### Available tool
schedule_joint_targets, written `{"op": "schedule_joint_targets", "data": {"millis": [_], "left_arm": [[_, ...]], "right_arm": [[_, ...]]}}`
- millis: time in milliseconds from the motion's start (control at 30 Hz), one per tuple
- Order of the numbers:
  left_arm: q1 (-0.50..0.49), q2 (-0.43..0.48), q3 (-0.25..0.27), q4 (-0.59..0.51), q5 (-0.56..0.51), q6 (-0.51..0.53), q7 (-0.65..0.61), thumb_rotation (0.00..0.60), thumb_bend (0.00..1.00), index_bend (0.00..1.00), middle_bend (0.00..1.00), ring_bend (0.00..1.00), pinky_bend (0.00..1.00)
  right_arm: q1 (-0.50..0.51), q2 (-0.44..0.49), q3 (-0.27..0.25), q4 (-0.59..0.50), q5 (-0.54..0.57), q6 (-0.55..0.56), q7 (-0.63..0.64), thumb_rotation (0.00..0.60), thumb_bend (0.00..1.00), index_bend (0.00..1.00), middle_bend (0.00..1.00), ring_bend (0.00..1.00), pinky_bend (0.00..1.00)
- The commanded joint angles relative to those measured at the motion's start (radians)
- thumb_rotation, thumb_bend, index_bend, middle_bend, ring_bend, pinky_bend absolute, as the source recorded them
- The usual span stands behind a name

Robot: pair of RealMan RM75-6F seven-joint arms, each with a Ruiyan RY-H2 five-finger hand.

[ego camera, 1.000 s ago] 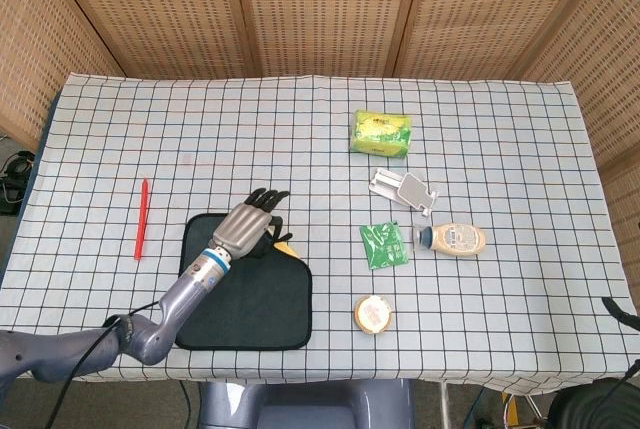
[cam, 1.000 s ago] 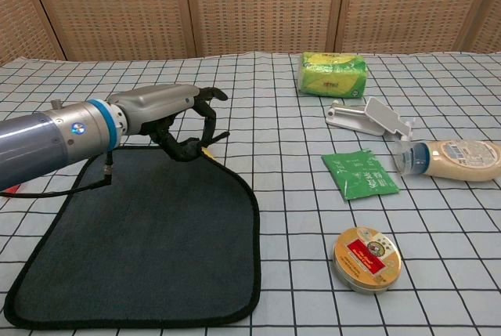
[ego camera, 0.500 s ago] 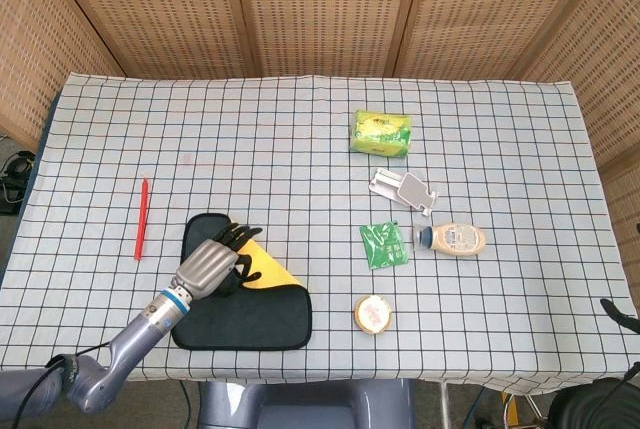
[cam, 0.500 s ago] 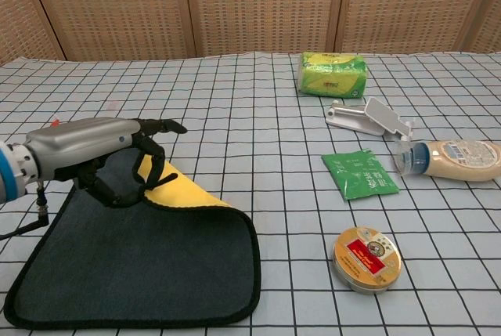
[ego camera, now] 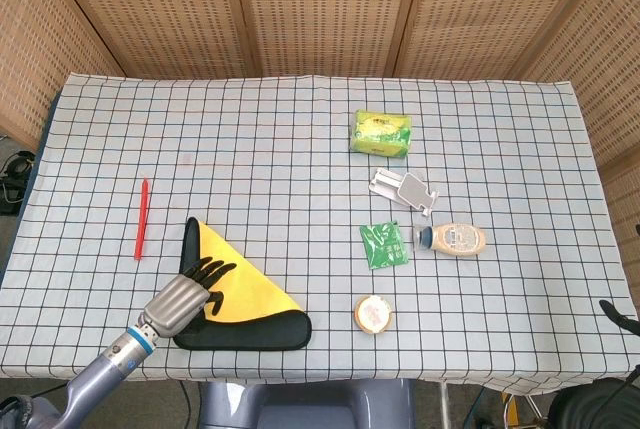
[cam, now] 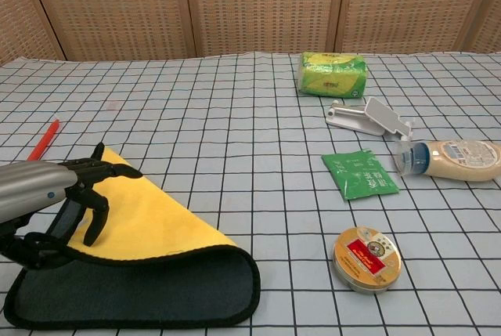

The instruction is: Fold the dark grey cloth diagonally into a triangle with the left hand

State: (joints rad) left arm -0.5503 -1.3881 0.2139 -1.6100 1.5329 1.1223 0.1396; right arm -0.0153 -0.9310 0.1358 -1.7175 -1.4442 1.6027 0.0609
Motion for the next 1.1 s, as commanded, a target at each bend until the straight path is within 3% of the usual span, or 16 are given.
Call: {"op": "schedule_joint_targets", "data": {"millis": [33, 433, 1100], "left_arm": [[0.014, 0.01, 0.013, 0.004, 0.019, 0.006, 0.01, 0.6, 0.46, 0.61, 0.0, 0.0, 0.0], [0.062, 0.036, 0.056, 0.057, 0.088, 0.022, 0.04, 0.6, 0.46, 0.61, 0.0, 0.0, 0.0], [0.097, 0.044, 0.072, 0.139, 0.172, 0.011, -0.01, 0.6, 0.46, 0.61, 0.0, 0.0, 0.0]], "right_arm": [[-0.002, 0.001, -0.001, -0.001, -0.002, 0.003, 0.002, 0.6, 0.0, 0.05, 0.0, 0.0, 0.0], [-0.006, 0.004, -0.005, -0.004, -0.013, 0.011, 0.006, 0.6, 0.0, 0.05, 0.0, 0.0, 0.0], [-0.004, -0.002, -0.005, -0.004, -0.011, 0.01, -0.011, 0.6, 0.0, 0.05, 0.0, 0.0, 0.0]]}}
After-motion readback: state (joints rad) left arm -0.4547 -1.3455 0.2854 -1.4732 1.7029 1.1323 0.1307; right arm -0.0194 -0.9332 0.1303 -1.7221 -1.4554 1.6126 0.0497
